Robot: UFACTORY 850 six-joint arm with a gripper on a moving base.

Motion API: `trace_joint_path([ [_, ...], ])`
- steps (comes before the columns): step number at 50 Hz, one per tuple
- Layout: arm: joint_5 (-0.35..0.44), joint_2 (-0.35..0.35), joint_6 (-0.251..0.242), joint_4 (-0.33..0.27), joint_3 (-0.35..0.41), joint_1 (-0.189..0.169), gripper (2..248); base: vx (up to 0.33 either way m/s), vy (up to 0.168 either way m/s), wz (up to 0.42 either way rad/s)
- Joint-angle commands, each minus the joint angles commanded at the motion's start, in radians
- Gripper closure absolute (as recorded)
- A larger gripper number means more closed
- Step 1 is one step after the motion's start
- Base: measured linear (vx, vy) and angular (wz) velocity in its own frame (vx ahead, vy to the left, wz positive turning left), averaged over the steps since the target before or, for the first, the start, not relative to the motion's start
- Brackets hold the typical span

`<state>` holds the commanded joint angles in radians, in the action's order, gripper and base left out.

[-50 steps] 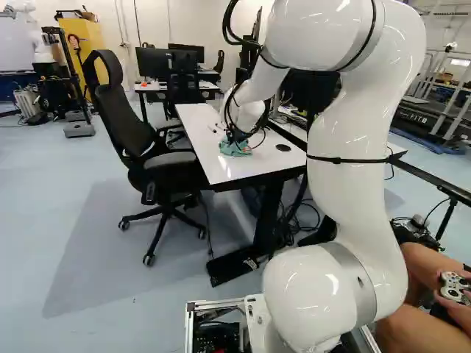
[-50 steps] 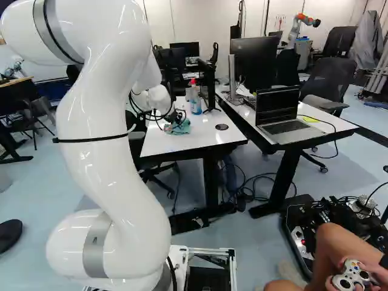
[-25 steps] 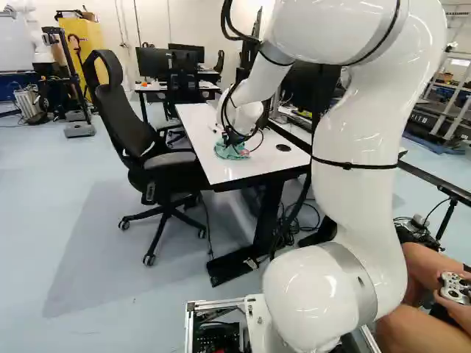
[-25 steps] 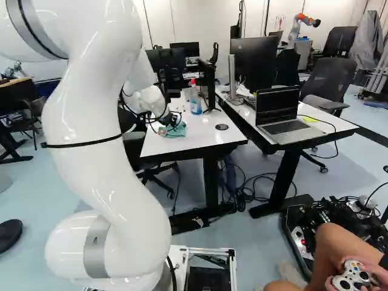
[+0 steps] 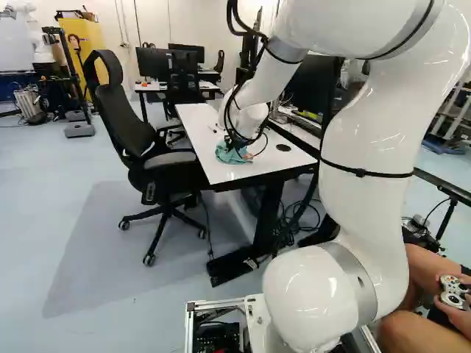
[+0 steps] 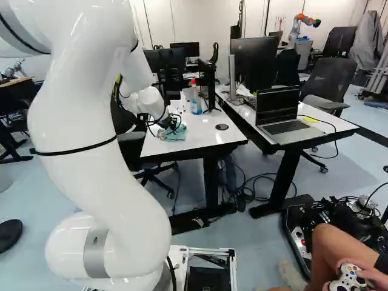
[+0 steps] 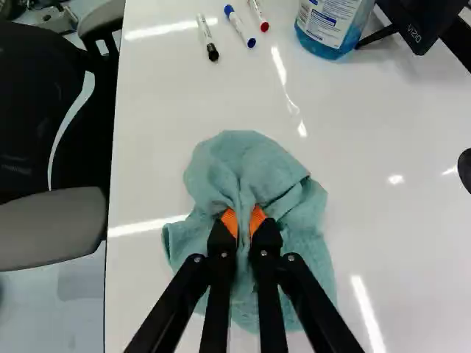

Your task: Clean the table with the green towel

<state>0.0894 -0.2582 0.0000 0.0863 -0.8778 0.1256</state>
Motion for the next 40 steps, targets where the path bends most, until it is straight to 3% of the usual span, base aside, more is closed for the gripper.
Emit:
trace_joint_path([
  [18,0.000,0.026,0.000,0.000,0.006,-0.005,212,0.000,0.000,0.000],
  [40,-0.046,0.071,0.000,0.010,-0.001,-0.069,212,0.000,0.000,0.000],
])
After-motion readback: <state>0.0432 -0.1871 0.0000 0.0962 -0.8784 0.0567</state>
